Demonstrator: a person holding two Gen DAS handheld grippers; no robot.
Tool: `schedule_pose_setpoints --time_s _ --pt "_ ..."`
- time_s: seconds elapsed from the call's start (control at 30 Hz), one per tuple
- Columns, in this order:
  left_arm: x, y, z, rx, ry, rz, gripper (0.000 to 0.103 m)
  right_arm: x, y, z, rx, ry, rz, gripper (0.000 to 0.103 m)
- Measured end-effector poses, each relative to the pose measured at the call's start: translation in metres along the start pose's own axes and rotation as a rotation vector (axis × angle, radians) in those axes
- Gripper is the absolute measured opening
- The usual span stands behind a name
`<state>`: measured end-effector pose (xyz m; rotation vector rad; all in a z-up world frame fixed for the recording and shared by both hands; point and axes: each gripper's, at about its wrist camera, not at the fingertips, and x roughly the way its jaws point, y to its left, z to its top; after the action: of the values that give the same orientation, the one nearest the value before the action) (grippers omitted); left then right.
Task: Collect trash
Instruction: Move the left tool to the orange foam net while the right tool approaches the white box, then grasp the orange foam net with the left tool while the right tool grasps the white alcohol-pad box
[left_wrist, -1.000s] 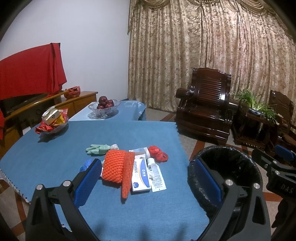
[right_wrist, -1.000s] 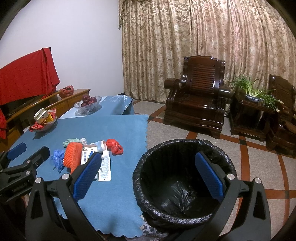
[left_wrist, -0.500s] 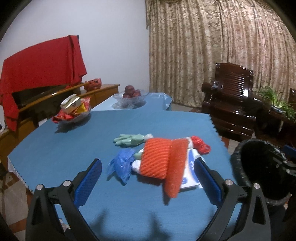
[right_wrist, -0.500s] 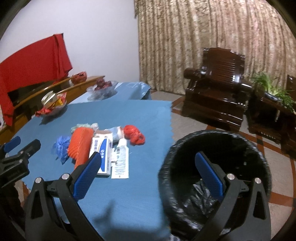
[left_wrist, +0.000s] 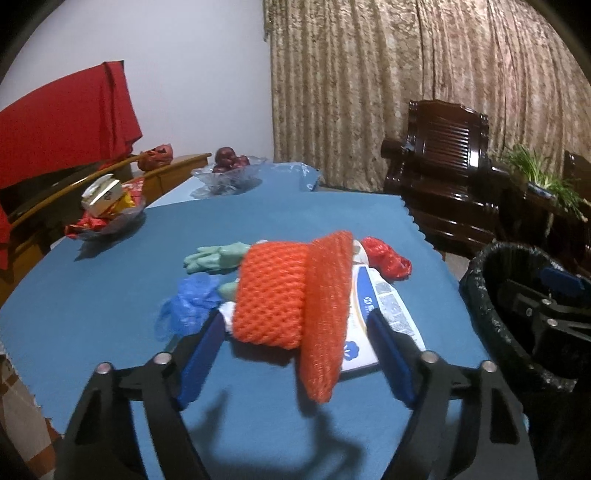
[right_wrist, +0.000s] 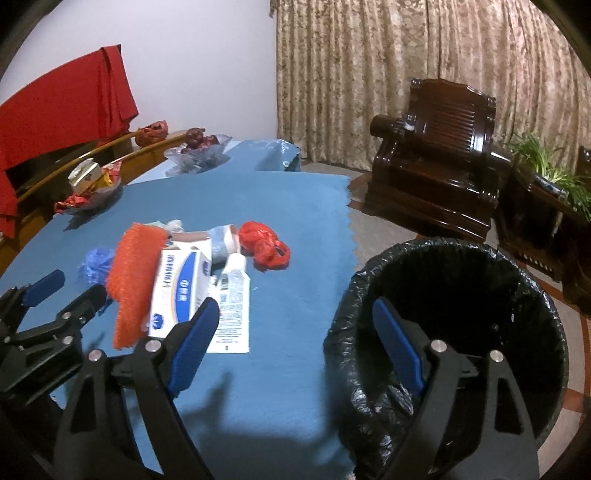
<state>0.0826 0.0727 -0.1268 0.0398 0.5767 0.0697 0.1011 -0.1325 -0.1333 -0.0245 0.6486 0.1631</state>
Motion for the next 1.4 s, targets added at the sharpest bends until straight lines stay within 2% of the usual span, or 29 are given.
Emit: schedule_pose_setpoints --time_s 0.13,0.2,0.3,0.4,0.67,0.83,1.0,1.4 --pt "0.024 -0.011 -0.007 0.045 0.020 0.019 0.063 0.009 -0.004 0.000 0.008 0.011 -0.009 0.083" --pt "0.032 -0.014 -0.008 0.053 0.034 0.011 0.053 0.013 -0.005 0.000 0.008 0.012 -0.012 0.083" --pt "0.043 -0.016 -0.012 0.055 0.063 -0.010 0.025 0.017 -0.005 0.000 0.002 0.017 -0.013 0.083" --pt "0.050 -0.013 -0.017 0.050 0.084 0.000 0.013 0.018 -0.005 0.000 -0.002 0.017 -0.010 0.083" --pt "0.023 0.010 -0.008 -0.014 0.048 -0.017 0.011 0.019 0.008 0.002 -0.013 0.003 0.028 0.083" --pt "0.004 0.034 -0.003 -0.044 0.027 0.009 0.011 0.027 0.033 0.000 -0.029 -0.004 0.078 0.083" --pt "0.001 0.064 -0.010 -0.083 0.045 0.052 0.011 0.047 0.068 -0.006 -0.075 0.010 0.101 0.080" --pt "0.007 0.083 -0.019 -0.116 0.067 0.069 0.011 0.091 0.119 -0.014 -0.114 0.090 0.111 0.073"
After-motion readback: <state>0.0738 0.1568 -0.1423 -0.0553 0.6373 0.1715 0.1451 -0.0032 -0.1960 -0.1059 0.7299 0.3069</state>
